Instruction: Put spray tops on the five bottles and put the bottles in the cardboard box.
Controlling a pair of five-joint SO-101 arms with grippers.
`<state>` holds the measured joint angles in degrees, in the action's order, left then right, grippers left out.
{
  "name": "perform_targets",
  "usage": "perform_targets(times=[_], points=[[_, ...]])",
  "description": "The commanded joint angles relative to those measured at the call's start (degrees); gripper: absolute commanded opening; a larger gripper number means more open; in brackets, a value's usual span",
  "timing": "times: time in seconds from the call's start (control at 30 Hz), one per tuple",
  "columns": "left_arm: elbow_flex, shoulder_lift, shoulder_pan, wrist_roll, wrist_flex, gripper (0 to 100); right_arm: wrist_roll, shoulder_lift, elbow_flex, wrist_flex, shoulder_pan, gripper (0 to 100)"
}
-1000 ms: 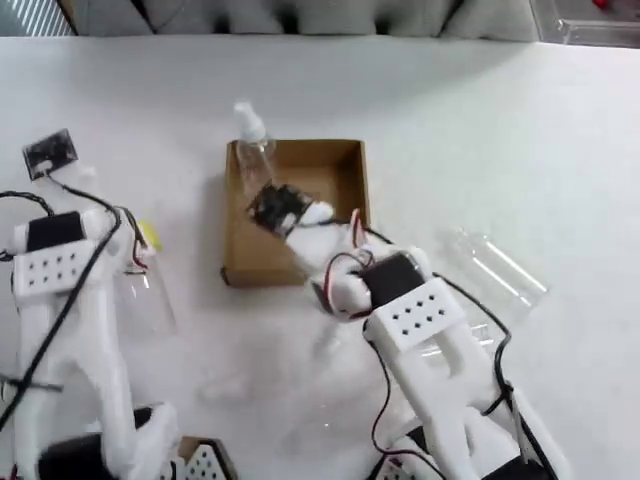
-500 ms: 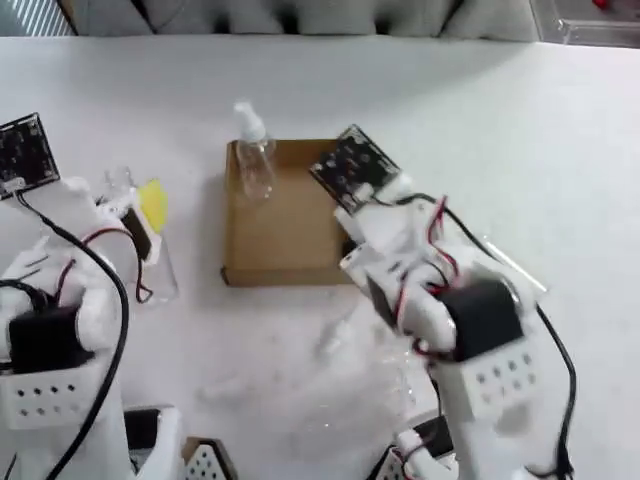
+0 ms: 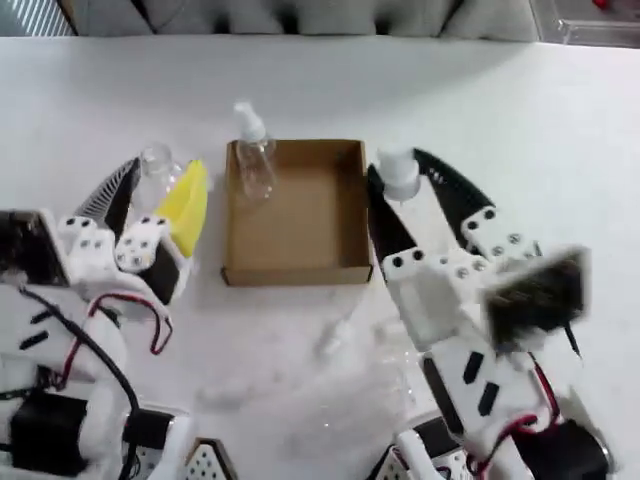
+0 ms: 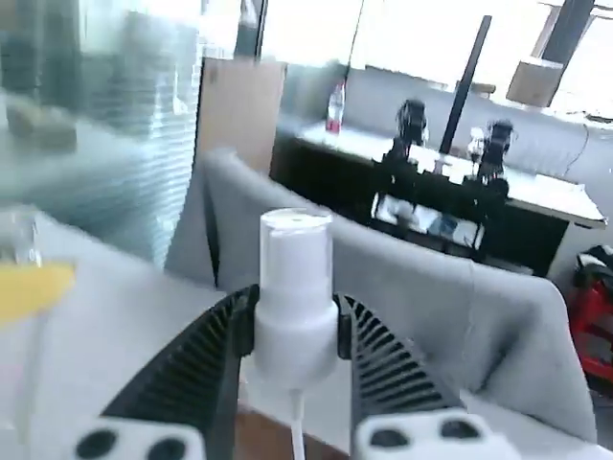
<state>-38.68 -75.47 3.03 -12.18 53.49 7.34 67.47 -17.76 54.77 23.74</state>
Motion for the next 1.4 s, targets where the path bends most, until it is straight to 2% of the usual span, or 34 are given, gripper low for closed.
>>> perform_targets(times=[0.0, 0.2, 0.3, 0.57, 0.7, 0.83, 0.97, 1.13, 1.37], points=[[-6.2, -7.7, 1.9, 3.3, -8.0, 2, -7.8, 0.2, 2.5, -8.6, -0.2, 1.5], [-13.2, -14.4, 2.0, 3.7, -14.2, 2, -17.5, 0.2, 2.5, -21.7, -0.1, 1.5], [-17.2, -17.7, 2.0, 3.6, -16.7, 2, -20.0, 0.0, 2.5, -26.9, -0.1, 1.5], [-28.0, -24.2, 0.7, 3.3, -17.4, 2, -20.0, 0.7, -1.2, -25.2, 3.8, 1.5], [-28.5, -23.1, -9.0, 1.9, -9.8, 2, -20.0, 2.1, -1.8, -20.6, 4.2, 1.5], [-28.0, -16.7, -18.3, 0.1, -9.0, 2, -20.0, 2.8, -4.0, -18.2, 4.2, 1.5], [-24.5, -4.8, -24.0, 0.3, -8.8, 2, -20.0, 4.0, -8.1, -17.6, 4.2, 1.5], [-17.4, 11.6, -26.5, 3.3, -5.9, 2, -19.8, 8.0, -16.6, -17.6, 4.2, 1.5], [-6.4, 29.9, -28.0, 3.1, 0.5, 2, -9.2, 18.0, -32.6, -17.5, 4.2, 1.5]])
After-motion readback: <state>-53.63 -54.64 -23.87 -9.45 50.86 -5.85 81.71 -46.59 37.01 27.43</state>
